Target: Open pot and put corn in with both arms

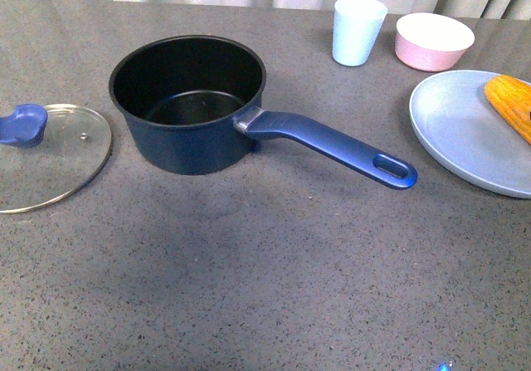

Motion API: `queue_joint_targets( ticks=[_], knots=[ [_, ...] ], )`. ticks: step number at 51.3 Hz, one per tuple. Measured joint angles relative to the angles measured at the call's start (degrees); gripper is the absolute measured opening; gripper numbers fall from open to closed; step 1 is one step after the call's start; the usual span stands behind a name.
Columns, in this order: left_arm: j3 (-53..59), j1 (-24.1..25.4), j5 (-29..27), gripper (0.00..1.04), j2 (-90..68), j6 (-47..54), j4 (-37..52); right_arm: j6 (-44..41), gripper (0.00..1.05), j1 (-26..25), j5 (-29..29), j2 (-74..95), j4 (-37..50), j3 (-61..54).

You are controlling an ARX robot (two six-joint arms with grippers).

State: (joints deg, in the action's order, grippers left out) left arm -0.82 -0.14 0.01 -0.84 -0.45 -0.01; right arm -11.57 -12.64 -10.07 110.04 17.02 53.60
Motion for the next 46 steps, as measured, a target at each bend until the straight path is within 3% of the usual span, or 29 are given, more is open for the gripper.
queue_joint_targets(
  ticks=[24, 32, 38, 46],
  knots=[
    [0.00, 0.00, 0.00, 0.96, 0.00, 0.00, 0.00, 0.98, 0.96, 0.77, -0.28, 6.67, 1.18, 3.39],
    [0.00, 0.00, 0.00, 0.96, 0.00, 0.00, 0.00, 1.09, 0.77, 0.96, -0.31, 7.26, 1.29, 3.93],
    [0.00, 0.00, 0.00, 0.96, 0.00, 0.00, 0.00, 1.07, 0.53, 1.01, -0.61, 7.56, 1.29, 4.11],
    [0.00, 0.00, 0.00, 0.96, 0.00, 0.00, 0.00, 1.09, 0.32, 1.01, -1.75, 7.10, 0.79, 4.46]
  ],
)
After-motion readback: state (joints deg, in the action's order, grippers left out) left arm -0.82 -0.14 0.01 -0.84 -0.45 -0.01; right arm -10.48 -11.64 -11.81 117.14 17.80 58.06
